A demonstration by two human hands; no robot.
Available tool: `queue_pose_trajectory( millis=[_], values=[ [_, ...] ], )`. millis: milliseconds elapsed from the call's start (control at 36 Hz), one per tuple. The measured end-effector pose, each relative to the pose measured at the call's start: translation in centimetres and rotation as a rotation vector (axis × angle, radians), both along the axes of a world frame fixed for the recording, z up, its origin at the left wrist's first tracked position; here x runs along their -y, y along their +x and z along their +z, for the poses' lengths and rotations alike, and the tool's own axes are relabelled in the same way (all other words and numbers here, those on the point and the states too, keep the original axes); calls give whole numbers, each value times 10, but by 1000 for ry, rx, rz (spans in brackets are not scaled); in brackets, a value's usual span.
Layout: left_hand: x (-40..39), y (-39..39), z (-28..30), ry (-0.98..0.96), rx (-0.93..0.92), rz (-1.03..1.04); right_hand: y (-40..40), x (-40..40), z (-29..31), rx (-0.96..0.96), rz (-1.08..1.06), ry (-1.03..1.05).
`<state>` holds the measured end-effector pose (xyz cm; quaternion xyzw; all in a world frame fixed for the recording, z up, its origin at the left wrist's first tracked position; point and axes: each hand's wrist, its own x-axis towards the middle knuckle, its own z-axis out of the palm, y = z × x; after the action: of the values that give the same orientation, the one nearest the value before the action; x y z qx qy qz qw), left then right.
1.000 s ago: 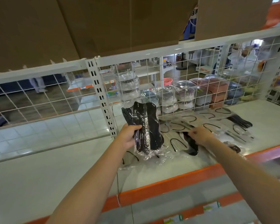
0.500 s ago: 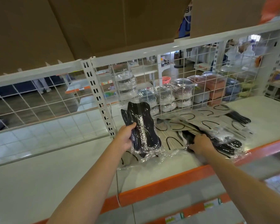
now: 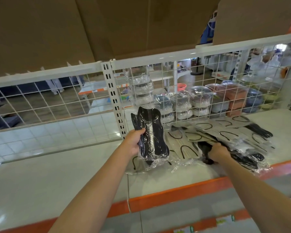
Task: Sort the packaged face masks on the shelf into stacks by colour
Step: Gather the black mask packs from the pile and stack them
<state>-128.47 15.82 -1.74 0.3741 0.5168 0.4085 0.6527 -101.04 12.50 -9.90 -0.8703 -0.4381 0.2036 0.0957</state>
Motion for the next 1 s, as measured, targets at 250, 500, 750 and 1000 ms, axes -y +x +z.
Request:
queue_pose_trajectory(
  millis=[250,500,750,1000],
  values=[
    [7,22,-5,-42,-39,-74,5,13,-10,-12,13,44],
    [14,37,-10,-70,-84,-118,3,22,-12,29,129,68],
    [13,42,-17,-75,-118,-117,-6,13,-20,43,7,59],
    [10,32,-17,-66,-112,-118,-2,1,2,-58,25,32]
  ],
)
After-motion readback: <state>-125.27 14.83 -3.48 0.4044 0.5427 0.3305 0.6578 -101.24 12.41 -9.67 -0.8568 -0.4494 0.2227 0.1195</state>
